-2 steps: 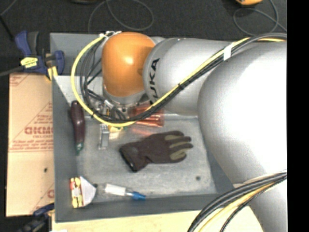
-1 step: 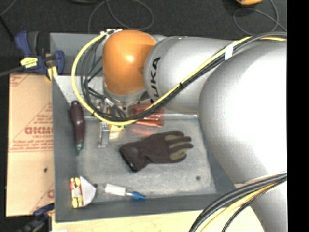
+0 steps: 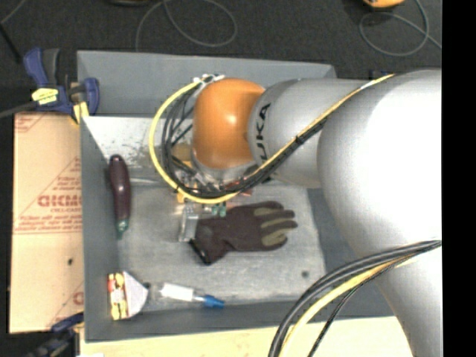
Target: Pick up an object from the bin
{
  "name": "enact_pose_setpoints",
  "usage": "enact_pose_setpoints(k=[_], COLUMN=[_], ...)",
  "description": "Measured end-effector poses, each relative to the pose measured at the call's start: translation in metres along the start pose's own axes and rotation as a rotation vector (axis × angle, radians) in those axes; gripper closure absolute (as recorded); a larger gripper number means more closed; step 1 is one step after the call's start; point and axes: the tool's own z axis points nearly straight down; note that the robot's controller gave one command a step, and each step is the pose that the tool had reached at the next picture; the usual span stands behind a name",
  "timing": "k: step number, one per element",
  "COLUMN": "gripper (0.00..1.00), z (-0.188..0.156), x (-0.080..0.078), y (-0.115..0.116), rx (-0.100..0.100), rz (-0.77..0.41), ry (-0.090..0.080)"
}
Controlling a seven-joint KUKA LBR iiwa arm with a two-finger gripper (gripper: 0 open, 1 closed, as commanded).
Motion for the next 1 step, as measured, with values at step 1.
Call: enact_pose_setpoints(k=[1], gripper=[0.0], z=[0.0175], x=[0.0024], y=[-0.0262], rx=[0.003], rz=[0.006], ry=[0.008])
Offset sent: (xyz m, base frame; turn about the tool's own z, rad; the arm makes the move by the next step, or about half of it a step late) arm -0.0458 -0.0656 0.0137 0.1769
